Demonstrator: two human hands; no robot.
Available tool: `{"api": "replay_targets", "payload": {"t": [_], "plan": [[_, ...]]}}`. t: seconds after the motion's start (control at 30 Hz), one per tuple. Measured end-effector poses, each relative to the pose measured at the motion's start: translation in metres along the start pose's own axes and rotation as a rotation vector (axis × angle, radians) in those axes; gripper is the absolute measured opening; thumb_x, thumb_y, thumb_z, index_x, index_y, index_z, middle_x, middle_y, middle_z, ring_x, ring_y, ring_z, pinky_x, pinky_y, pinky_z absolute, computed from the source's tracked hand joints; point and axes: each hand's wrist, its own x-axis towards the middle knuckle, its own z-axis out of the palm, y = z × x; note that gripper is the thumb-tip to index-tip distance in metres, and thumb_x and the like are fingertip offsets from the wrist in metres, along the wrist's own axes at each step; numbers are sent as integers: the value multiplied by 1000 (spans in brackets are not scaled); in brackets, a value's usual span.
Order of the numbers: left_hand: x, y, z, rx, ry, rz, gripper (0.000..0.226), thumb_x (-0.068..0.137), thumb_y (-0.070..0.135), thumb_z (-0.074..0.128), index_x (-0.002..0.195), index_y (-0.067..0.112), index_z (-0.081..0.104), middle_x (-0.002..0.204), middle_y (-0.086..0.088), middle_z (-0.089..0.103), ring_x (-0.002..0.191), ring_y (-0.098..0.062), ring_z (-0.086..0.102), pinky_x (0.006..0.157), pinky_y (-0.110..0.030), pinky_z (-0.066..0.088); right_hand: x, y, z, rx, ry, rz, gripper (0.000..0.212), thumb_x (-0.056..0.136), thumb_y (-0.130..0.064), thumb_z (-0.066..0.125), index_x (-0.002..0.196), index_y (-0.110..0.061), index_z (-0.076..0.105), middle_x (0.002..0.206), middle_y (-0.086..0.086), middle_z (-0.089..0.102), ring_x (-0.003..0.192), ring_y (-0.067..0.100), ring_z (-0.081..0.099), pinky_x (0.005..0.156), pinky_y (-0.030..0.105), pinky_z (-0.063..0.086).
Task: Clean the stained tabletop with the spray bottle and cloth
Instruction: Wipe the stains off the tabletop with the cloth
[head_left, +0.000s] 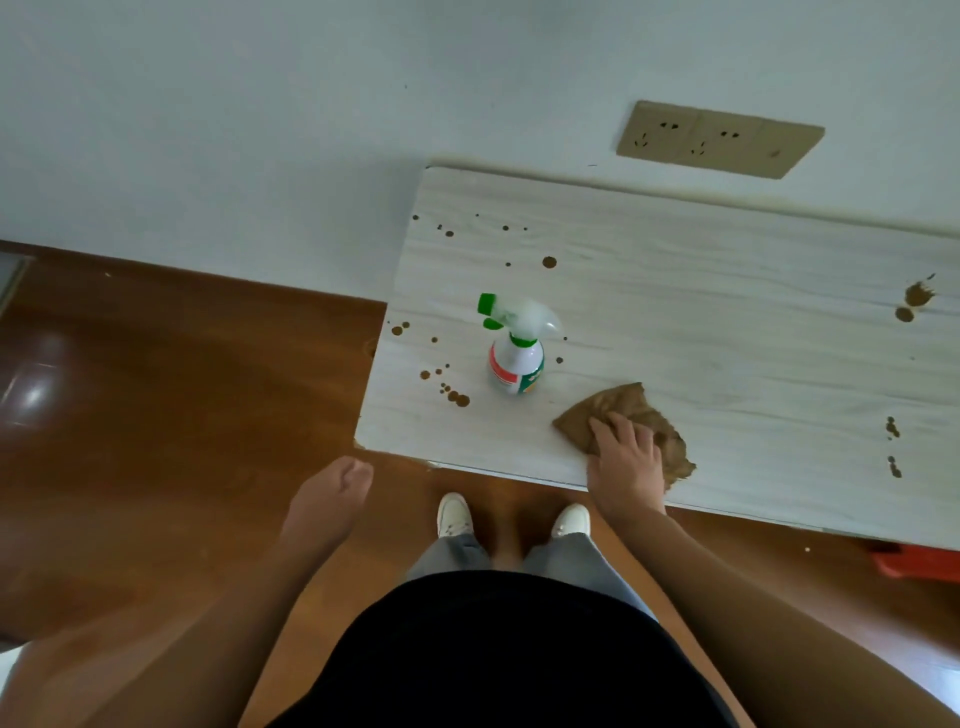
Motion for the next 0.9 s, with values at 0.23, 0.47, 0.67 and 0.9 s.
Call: {"api": "replay_targets", "payload": {"t": [0.23,0.47,0.67,0.9], "plan": [[36,27,13,262,140,216,45,103,51,46,139,24,54,143,4,56,131,-18,54,99,-33,46,-2,-30,-1,45,-70,-148,52,94,-21,57,146,-21,49,154,4,43,139,29,34,115,46,33],[59,33,38,447,243,405,50,100,52,50,140,22,50,153,-7,47,142,-29,44,112,-47,46,12,-39,-34,268,-18,-134,53,96,-32,58,146,-19,47,148,0,47,138,21,39,115,45,37],[51,28,53,468,242,372,65,98,49,57,153,17,43,164,-12,35,152,-33,33,118,-49,37,52,-67,-50,463,-23,-38,77,86,-49,71,149,-23,37,148,-2,46,130,18,47,105,43,47],[51,29,53,475,227,355,66,99,49,53,155,18,38,166,-12,31,154,-33,29,120,-48,34,77,-94,-37,628,-31,-5,78,74,-44,84,138,-22,45,125,-7,56,116,16,54,98,37,49]]}}
